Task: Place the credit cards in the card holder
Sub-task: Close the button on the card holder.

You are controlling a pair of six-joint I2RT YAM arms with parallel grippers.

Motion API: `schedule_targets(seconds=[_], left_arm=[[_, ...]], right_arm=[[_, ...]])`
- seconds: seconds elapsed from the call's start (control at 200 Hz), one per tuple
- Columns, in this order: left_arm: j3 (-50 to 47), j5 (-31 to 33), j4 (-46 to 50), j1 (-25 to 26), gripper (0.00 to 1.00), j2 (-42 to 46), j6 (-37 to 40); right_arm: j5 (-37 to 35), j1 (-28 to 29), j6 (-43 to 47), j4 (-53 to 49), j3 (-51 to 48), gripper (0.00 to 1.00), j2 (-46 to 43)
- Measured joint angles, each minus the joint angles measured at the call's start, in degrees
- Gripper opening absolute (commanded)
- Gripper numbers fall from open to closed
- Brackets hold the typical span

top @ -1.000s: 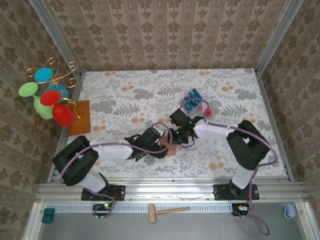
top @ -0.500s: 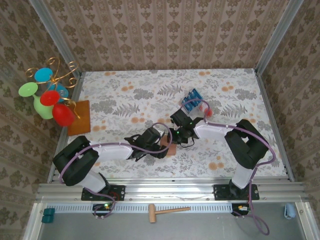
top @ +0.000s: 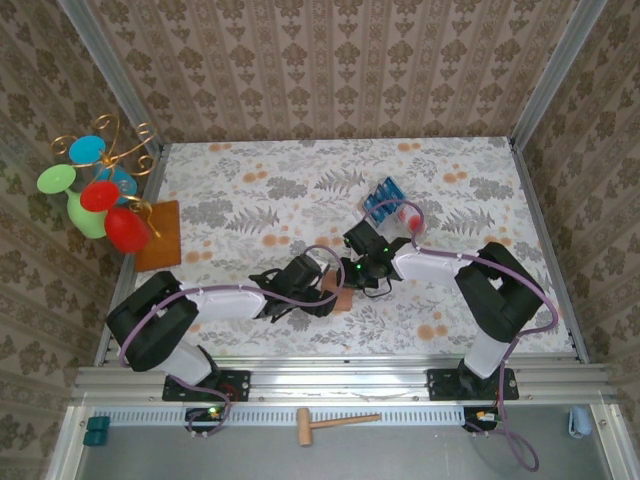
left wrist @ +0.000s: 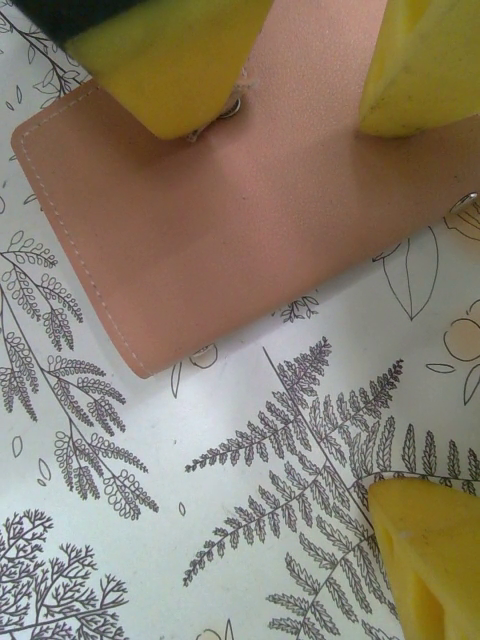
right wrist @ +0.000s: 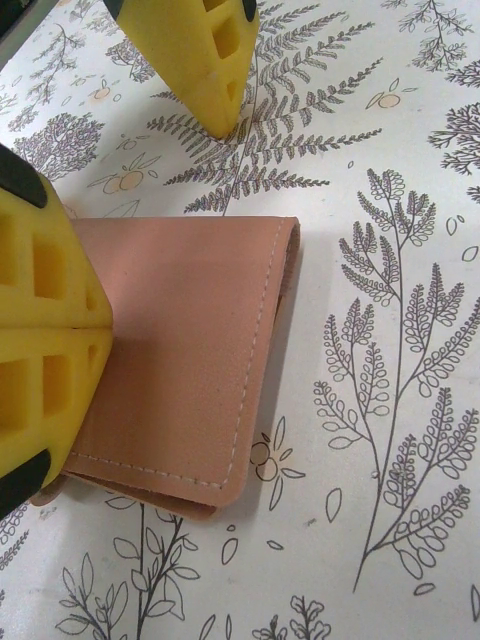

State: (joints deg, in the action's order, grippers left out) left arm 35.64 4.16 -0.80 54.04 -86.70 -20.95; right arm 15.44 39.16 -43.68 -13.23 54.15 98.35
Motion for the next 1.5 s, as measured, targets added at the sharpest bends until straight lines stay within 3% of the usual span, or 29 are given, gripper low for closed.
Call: schedule_targets(seconds=[1.045, 1.305, 1.4, 1.5], left_arm=[[0.1, 0.2, 0.0, 0.3, 0.88, -0.1, 0.0], [0.1, 0.2, 0.0, 0.3, 0.89, -0.1, 0.0], [0.1, 0.2, 0.0, 0.3, 0.89, -0.1, 0.0], [0.2, 0.2, 0.3, 0.3, 0.90, -0.1, 0.0]], right_arm=[[-5.2, 3.0, 0.0, 7.5, -6.4, 0.00, -2.6], [-7.8, 4.2, -1.6, 14.3, -11.3, 0.00, -4.4], [-7.8, 4.2, -2.4, 15.3, -11.8, 0.24, -4.5], [-7.2, 4.5, -2.5, 14.3, -10.2, 0.34, -4.5]])
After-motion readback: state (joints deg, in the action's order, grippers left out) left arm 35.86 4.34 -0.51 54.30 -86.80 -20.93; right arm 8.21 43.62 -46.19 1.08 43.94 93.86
